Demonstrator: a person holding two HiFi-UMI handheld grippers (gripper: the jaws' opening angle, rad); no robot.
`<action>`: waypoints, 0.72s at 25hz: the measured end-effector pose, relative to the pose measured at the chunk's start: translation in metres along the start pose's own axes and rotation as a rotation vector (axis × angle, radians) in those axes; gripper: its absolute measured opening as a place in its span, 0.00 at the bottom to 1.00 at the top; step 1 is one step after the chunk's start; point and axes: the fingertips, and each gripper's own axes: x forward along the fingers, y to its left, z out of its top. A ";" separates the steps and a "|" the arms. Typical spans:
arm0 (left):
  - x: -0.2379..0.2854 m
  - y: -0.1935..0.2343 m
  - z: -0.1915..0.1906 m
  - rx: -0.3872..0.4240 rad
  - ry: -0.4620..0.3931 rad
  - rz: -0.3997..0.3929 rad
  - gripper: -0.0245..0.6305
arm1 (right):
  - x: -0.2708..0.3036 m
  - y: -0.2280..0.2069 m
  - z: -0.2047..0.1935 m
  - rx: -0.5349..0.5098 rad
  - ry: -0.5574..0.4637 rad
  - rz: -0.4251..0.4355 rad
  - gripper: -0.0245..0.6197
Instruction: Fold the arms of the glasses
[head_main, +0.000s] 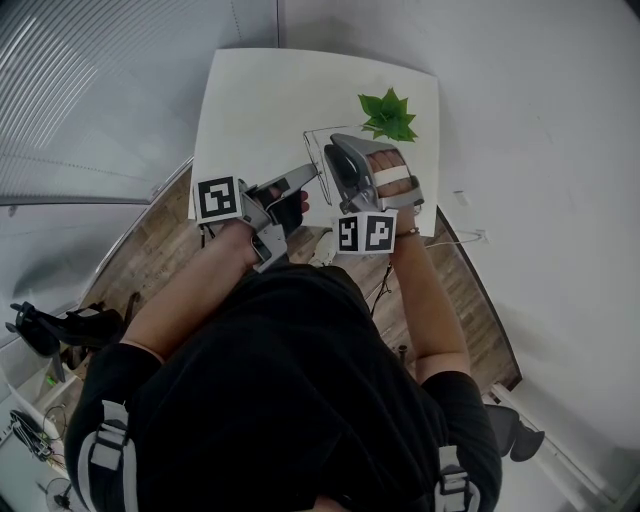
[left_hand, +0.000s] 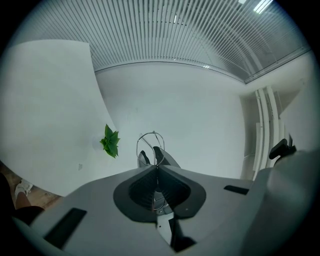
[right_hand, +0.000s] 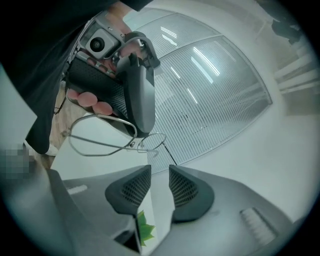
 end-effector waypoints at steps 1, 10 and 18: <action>-0.001 0.001 0.001 0.000 -0.003 0.002 0.06 | -0.002 -0.002 -0.003 0.020 0.004 -0.007 0.23; -0.004 0.007 0.010 0.006 -0.021 0.015 0.06 | -0.015 -0.023 -0.041 0.159 0.068 -0.077 0.22; -0.008 0.010 0.009 0.020 -0.021 0.024 0.06 | -0.014 -0.033 -0.064 0.236 0.110 -0.073 0.23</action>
